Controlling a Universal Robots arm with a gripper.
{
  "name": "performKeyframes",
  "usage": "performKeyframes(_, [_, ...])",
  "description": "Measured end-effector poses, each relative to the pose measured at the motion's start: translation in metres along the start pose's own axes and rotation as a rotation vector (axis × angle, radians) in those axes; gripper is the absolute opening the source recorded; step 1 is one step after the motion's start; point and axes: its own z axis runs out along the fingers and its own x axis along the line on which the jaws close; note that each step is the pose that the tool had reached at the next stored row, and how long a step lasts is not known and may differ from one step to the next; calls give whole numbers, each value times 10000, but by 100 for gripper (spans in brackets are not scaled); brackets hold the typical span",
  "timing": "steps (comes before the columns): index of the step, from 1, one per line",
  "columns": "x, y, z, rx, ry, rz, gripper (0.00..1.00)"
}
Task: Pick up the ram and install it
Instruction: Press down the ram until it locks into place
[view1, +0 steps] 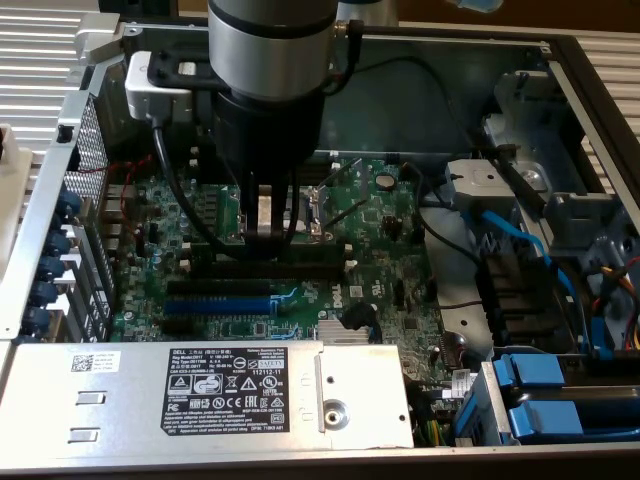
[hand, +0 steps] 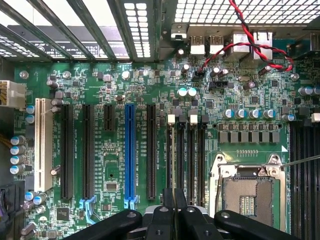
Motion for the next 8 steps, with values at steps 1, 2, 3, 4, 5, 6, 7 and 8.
performKeyframes(1, [0, 0, 0, 3, 0, 0, 12])
performKeyframes(2, [0, 0, 0, 5, 0, 0, 12])
performKeyframes(3, [0, 0, 0, 8, 0, 0, 12])
performKeyframes(4, [0, 0, 1, 11, 0, -1, 12])
performKeyframes(5, [0, 0, 1, 15, -1, 0, 12])
performKeyframes(6, [0, 0, 1, 18, 0, 0, 12])
performKeyframes(7, [0, 0, 2, 22, -1, 0, 12])
performKeyframes(8, [0, 1, 2, 27, -1, 0, 12])
